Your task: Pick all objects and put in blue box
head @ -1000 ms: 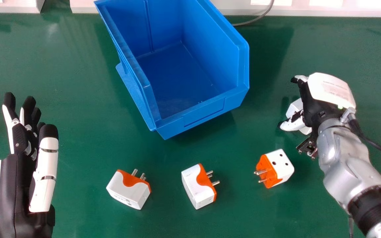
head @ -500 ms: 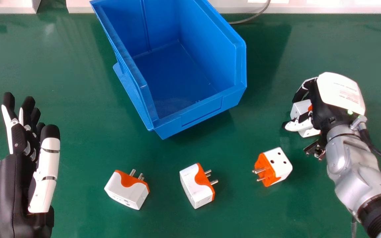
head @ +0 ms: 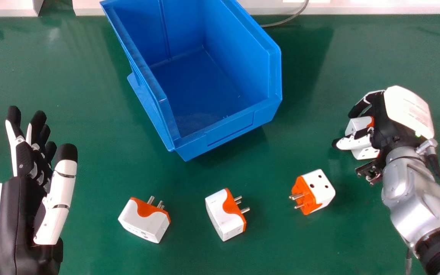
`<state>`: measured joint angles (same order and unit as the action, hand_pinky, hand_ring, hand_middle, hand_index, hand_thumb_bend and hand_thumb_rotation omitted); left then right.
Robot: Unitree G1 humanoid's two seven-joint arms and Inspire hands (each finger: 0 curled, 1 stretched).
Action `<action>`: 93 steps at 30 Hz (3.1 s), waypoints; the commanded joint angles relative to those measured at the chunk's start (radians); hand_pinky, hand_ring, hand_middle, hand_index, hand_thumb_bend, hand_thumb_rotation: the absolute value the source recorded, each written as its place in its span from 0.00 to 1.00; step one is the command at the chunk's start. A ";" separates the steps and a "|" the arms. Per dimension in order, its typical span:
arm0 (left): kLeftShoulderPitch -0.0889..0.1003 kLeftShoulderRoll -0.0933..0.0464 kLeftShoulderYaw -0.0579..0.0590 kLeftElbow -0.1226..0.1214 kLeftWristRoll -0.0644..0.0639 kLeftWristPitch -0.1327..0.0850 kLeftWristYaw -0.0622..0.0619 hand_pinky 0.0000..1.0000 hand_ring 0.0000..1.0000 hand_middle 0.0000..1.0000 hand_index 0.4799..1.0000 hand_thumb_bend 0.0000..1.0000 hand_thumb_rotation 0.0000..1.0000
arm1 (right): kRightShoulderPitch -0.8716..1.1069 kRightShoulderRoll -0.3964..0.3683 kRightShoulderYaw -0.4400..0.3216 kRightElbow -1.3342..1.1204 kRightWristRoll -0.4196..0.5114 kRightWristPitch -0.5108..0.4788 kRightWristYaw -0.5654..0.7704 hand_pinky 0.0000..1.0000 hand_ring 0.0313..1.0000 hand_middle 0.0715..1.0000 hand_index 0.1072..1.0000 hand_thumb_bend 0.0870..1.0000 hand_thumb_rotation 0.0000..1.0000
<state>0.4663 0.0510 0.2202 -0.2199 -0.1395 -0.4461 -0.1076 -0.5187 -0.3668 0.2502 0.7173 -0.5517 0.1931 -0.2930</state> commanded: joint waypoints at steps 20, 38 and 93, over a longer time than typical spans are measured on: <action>0.018 0.008 0.017 -0.048 0.007 0.001 0.010 1.00 1.00 1.00 0.96 0.41 0.65 | 0.352 -0.024 -0.162 -0.742 0.092 0.038 0.193 0.31 0.41 0.48 0.48 0.44 0.00; 0.004 0.002 0.017 -0.047 0.008 0.013 0.011 1.00 1.00 1.00 0.98 0.40 0.64 | 0.525 0.053 -0.073 -1.102 0.041 -0.162 0.236 0.31 0.41 0.49 0.49 0.44 0.00; -0.004 -0.029 -0.009 -0.026 0.031 -0.008 0.037 1.00 1.00 1.00 0.96 0.40 0.66 | 0.052 0.268 -0.005 -0.780 0.061 -0.182 0.217 0.25 0.38 0.47 0.54 0.43 0.00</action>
<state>0.4644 0.0156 0.2041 -0.2424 -0.1006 -0.4266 -0.0678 -0.4721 -0.0897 0.2655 -0.0180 -0.4872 0.0434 -0.0589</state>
